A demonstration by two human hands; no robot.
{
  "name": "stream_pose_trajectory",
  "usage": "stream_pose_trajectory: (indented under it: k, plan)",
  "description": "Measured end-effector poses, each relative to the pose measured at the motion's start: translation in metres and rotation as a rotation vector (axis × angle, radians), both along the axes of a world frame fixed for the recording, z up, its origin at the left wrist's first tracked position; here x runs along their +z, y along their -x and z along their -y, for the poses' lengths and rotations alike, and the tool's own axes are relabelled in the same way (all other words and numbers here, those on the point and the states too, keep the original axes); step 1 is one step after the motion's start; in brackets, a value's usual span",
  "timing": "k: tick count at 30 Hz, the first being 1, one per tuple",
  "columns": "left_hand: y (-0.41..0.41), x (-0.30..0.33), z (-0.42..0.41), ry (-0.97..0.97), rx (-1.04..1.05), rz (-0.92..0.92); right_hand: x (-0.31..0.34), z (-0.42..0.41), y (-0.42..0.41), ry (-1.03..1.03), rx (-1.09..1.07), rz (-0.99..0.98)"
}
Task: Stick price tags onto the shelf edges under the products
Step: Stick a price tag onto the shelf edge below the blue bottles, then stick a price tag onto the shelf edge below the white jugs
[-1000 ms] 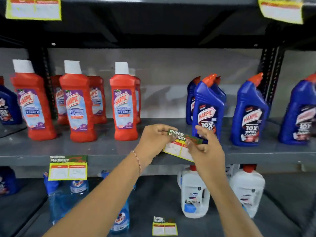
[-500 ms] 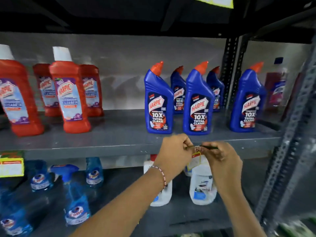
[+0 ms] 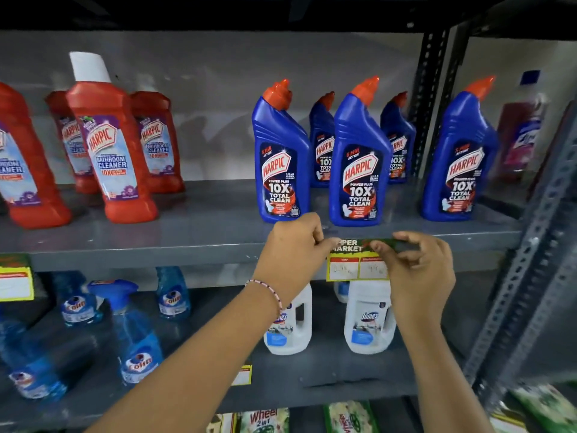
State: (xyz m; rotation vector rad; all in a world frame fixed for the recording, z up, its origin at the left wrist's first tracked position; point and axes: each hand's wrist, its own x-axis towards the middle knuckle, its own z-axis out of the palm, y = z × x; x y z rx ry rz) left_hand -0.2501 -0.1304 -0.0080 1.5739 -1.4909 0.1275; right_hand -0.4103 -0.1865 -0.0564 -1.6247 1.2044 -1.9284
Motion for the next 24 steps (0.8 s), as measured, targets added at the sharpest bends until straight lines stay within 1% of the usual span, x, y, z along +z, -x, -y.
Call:
stream_pose_trajectory:
  k: [4,6,8,10,12,14,16,19,21,24]
  plan:
    - [-0.009,-0.01,-0.01,0.031,0.016,-0.051,-0.007,-0.002,0.0,0.002,-0.038,0.067]
    - [-0.018,-0.019,-0.016,0.069,0.012,-0.018,-0.017,-0.005,-0.002,-0.018,-0.071,0.101]
    - [-0.029,-0.031,-0.023,0.108,0.024,0.057,-0.034,-0.009,-0.006,-0.064,-0.07,0.173]
    - [-0.043,-0.048,-0.033,0.094,0.041,0.053,-0.055,-0.016,-0.016,-0.119,-0.047,0.25]
    - [-0.061,-0.07,-0.042,-0.032,0.061,-0.031,-0.079,-0.026,-0.03,-0.173,0.003,0.252]
    - [-0.084,-0.101,-0.048,-0.254,0.12,-0.138,-0.105,-0.036,-0.05,-0.26,0.107,0.161]
    - [-0.109,-0.137,-0.053,-0.424,0.165,-0.251,-0.133,-0.043,-0.076,-0.359,0.235,0.048]
    - [-0.143,-0.186,-0.059,-0.577,0.227,-0.276,-0.174,-0.047,-0.119,-0.546,0.441,-0.165]
    - [-0.16,-0.21,-0.057,-0.664,0.237,-0.286,-0.199,-0.048,-0.147,-0.677,0.568,-0.254]
    - [-0.18,-0.237,-0.042,-0.793,0.251,-0.294,-0.229,-0.044,-0.184,-0.753,0.598,-0.359]
